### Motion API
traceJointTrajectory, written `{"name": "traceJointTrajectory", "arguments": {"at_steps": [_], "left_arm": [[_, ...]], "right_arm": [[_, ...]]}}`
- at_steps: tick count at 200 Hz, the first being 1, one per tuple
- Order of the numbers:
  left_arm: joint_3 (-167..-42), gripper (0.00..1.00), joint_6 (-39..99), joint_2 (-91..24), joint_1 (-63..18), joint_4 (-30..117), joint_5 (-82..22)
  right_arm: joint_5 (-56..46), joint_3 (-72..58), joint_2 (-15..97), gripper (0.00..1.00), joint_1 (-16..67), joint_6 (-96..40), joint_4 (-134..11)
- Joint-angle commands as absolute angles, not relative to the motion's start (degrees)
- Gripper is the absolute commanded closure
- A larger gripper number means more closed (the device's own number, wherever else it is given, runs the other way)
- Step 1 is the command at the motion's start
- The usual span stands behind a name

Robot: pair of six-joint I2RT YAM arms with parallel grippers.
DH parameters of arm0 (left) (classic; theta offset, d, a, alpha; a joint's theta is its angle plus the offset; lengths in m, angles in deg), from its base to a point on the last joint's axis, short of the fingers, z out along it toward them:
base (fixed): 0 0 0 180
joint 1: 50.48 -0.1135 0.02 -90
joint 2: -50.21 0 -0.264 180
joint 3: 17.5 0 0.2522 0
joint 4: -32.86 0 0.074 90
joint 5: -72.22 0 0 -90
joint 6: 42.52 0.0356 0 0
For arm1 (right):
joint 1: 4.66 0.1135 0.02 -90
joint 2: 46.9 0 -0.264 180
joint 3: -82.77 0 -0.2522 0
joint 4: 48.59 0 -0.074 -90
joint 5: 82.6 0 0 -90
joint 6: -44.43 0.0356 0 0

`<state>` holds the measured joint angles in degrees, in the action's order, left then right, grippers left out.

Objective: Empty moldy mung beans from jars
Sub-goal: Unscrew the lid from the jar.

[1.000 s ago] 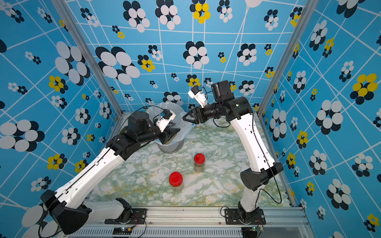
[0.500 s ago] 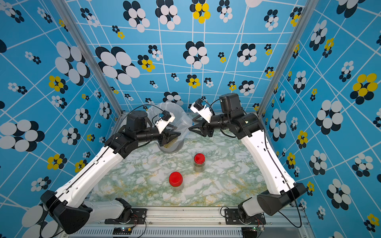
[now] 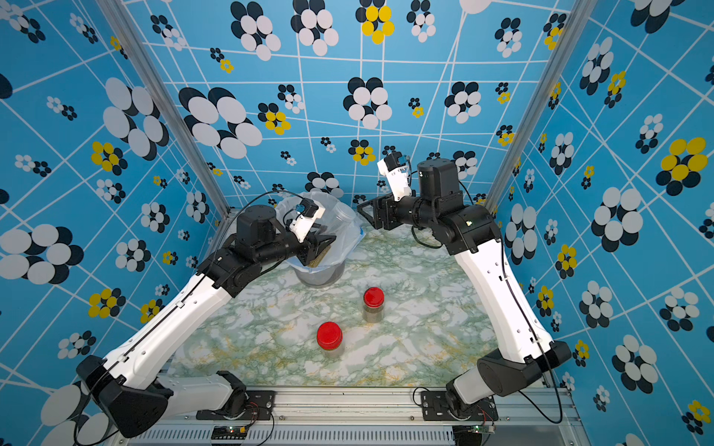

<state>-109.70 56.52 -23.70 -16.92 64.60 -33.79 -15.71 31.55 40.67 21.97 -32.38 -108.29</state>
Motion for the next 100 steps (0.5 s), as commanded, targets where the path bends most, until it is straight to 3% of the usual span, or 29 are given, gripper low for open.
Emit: {"name": "traceJointTrajectory", "arguments": {"at_steps": [1, 8, 50, 100], "left_arm": [[-109.45, 0.86, 57.59, -23.07, -14.77, 60.82, -26.91], [-109.57, 0.85, 57.51, -23.43, -14.25, 60.67, -25.72], [-110.59, 0.86, 57.79, -24.85, -12.24, 60.16, -22.13], [-111.35, 0.86, 57.66, -25.36, -11.63, 60.09, -21.37]], "right_arm": [[-17.47, 30.52, 42.3, 0.25, 23.33, -15.16, -103.87], [-16.63, 30.15, 42.23, 0.21, 24.45, -14.43, -103.31], [-10.35, 25.49, 40.36, 0.18, 28.65, -12.53, -100.42], [-6.1, 14.4, 35.26, 0.29, 28.78, -8.28, -90.67]]}}
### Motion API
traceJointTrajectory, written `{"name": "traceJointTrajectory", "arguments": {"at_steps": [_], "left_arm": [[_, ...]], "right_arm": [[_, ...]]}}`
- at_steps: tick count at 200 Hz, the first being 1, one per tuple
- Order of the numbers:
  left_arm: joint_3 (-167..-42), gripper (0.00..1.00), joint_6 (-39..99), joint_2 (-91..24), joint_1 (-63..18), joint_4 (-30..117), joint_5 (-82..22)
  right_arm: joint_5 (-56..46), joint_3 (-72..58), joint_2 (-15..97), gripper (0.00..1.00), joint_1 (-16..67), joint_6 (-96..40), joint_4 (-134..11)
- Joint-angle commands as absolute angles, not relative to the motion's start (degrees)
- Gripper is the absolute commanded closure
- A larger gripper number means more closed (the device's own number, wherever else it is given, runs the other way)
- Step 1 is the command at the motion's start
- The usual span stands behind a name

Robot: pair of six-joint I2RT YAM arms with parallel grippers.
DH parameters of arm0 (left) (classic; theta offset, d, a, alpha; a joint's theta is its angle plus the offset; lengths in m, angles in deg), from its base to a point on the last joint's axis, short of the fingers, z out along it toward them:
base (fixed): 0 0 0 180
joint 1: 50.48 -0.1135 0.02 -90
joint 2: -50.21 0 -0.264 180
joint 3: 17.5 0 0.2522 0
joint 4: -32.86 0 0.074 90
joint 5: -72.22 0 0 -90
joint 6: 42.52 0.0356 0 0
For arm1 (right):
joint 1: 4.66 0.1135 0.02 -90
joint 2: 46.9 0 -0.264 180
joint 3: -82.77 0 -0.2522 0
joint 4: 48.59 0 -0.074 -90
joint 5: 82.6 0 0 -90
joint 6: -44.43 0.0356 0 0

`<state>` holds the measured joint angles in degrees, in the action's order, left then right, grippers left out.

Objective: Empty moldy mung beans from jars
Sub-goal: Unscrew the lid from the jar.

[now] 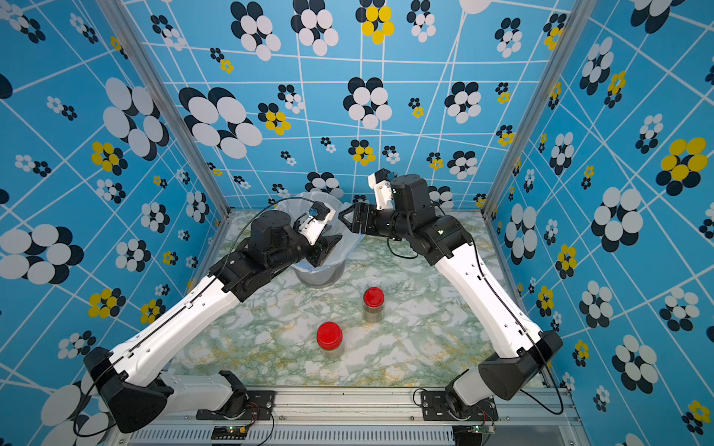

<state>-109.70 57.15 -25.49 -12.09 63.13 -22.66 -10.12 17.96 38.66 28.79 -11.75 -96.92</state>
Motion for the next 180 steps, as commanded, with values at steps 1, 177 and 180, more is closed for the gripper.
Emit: {"name": "traceJointTrajectory", "arguments": {"at_steps": [1, 177, 180], "left_arm": [[-111.34, 0.86, 57.63, -25.32, -11.63, 60.08, -21.33], [-110.63, 0.86, 57.68, -24.51, -11.46, 59.1, -21.78], [-110.59, 0.86, 57.68, -24.5, -11.43, 59.1, -21.79]], "right_arm": [[-6.07, 14.29, 35.18, 0.3, 28.8, -8.25, -90.53], [-6.09, 11.22, 34.9, 0.3, 28.82, -4.61, -85.15], [-6.05, 11.31, 34.88, 0.3, 28.78, -4.66, -85.17]]}}
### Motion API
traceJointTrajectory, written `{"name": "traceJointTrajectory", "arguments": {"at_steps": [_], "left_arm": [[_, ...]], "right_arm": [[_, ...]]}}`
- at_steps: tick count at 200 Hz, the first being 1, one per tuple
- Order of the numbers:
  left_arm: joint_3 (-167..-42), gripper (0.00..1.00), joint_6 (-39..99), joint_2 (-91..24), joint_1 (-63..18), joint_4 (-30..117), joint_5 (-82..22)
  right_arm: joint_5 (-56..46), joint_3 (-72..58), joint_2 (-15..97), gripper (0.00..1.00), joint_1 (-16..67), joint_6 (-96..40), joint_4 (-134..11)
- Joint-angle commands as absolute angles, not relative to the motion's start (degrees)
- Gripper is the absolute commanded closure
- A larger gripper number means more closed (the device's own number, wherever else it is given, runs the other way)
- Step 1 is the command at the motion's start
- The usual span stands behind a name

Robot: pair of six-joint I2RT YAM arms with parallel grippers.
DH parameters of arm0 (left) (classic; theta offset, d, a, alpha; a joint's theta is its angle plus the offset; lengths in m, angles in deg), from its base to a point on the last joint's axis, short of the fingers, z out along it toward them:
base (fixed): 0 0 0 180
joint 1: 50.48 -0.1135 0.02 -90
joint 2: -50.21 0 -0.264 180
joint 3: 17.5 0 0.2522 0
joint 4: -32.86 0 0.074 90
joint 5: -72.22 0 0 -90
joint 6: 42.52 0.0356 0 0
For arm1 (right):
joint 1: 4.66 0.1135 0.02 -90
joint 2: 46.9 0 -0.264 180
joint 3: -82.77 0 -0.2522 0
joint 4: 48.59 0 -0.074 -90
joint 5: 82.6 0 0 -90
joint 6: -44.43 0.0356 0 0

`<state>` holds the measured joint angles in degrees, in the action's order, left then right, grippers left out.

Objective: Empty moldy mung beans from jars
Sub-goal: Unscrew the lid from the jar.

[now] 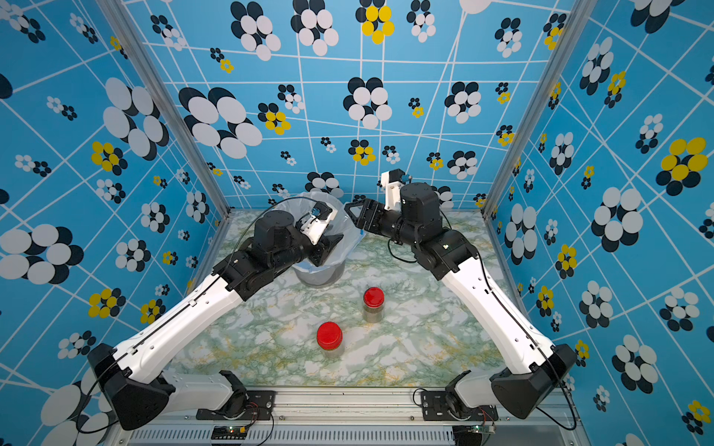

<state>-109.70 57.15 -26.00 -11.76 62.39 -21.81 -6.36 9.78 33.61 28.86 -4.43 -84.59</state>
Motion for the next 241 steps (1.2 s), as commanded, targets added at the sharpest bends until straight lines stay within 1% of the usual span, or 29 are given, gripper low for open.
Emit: {"name": "traceJointTrajectory", "arguments": {"at_steps": [1, 46, 60, 84, 92, 107, 140, 155, 172, 186, 201, 210, 219, 241], "left_arm": [[-110.56, 0.86, 57.63, -24.5, -11.4, 59.1, -21.81], [-110.46, 0.86, 57.74, -24.43, -11.4, 58.83, -22.11], [-110.65, 0.86, 57.85, -24.55, -11.42, 59.1, -22.46], [-110.15, 0.86, 58.02, -24.31, -11.37, 58.71, -22.11], [-109.73, 0.86, 58.02, -23.91, -11.37, 58.29, -22.15], [-109.41, 0.86, 57.98, -23.43, -11.37, 58.05, -22.26], [-109.36, 0.86, 57.42, -22.68, -12.17, 58.41, -23.99], [-108.73, 0.86, 55.82, -21.69, -13.52, 57.53, -26.56], [-107.88, 0.86, 53.52, -20.54, -15.82, 56.42, -29.83], [-107.56, 0.86, 52.46, -19.67, -17.41, 56.08, -32.35], [-107.53, 0.86, 51.89, -18.98, -18.73, 56.54, -34.32], [-107.65, 0.86, 51.34, -18.81, -19.61, 56.97, -35.9], [-107.73, 0.86, 50.87, -18.7, -20.46, 57.08, -36.97], [-107.73, 0.86, 50.61, -18.34, -21.3, 57.26, -38.66]], "right_arm": [[-6.05, 11.34, 34.86, 0.3, 28.8, -4.68, -85.19], [-6.39, 11.54, 35.51, 0.33, 28.82, -4.43, -84.32], [-6.55, 11.44, 35.69, 0.39, 28.82, -4.35, -84.09], [-6.64, 10.13, 35.11, 0.47, 28.82, -4.78, -82.12], [-6.17, 9.5, 34.78, 0.53, 28.82, -5.22, -81.54], [-5.3, 8.79, 34.4, 0.6, 28.72, -6.38, -81.18], [-6.72, 5.65, 33.54, 0.6, 28.38, -9.19, -78.01], [-7.49, 4.09, 32.79, 0.61, 27.86, -11.26, -76.13], [-8.62, 1.89, 31.82, 0.65, 26.78, -13.19, -73.51], [-9.87, 0.2, 31.13, 0.65, 25.79, -13.69, -71.23], [-13.26, -1.65, 30.76, 0.65, 24.5, -14.56, -67.16], [-15.7, -2.57, 30.75, 0.69, 23.8, -15.28, -64.75], [-18.9, -2.7, 31.24, 0.69, 23.09, -15.79, -63.03], [-25.07, -0.5, 32.95, 0.7, 22.67, -20.12, -64.61]]}}
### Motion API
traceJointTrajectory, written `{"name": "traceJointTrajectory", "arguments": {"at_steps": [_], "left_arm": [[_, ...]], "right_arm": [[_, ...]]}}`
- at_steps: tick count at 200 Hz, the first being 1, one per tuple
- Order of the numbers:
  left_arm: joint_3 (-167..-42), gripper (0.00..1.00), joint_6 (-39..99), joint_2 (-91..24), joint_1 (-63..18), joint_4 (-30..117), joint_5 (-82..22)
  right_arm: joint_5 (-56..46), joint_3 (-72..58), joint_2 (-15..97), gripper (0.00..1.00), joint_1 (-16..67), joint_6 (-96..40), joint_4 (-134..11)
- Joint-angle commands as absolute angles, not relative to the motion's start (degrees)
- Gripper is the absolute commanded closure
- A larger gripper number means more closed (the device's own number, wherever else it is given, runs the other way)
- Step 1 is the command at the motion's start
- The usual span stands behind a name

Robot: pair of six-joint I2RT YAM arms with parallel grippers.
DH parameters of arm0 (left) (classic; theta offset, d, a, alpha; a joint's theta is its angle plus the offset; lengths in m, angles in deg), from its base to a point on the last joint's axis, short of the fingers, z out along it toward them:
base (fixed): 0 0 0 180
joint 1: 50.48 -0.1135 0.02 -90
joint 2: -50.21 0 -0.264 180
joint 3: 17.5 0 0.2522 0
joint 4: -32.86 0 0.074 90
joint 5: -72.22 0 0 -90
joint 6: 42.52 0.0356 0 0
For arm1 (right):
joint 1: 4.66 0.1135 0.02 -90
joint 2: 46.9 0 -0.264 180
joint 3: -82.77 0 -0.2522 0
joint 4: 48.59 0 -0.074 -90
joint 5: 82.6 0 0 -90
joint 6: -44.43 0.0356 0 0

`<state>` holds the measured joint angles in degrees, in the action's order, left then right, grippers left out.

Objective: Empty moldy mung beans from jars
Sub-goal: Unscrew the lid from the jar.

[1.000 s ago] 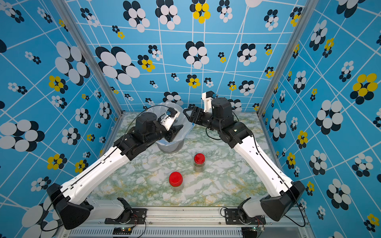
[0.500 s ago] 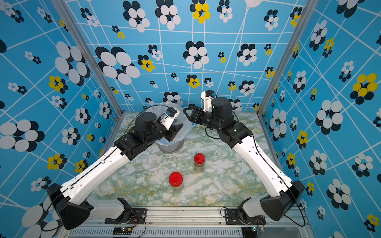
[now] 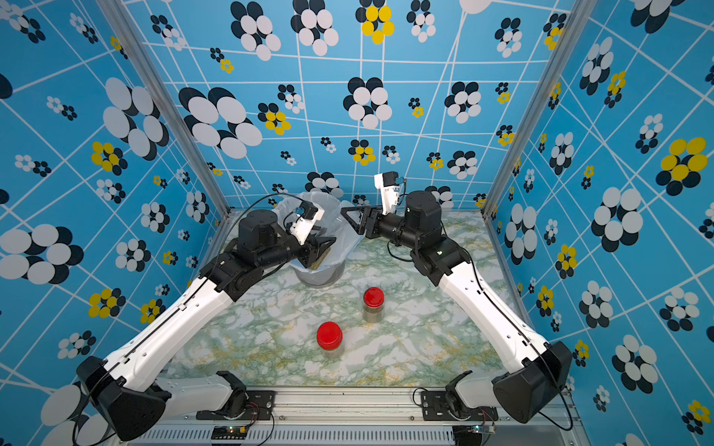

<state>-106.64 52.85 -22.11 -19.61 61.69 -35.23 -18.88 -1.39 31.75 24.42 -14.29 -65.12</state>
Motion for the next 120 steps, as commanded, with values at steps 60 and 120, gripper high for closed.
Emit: {"name": "traceJointTrajectory", "arguments": {"at_steps": [60, 120], "left_arm": [[-107.82, 0.86, 50.82, -18.34, -21.74, 57.0, -37.57], [-107.06, 0.85, 51.29, -17.2, -21.89, 56.27, -34.17]], "right_arm": [[-21.46, 2.41, 32.64, 0.67, 22.22, -27.16, -71.06], [12.53, -2.13, 29.0, 0.66, 20.47, -34.77, -86.3]]}}
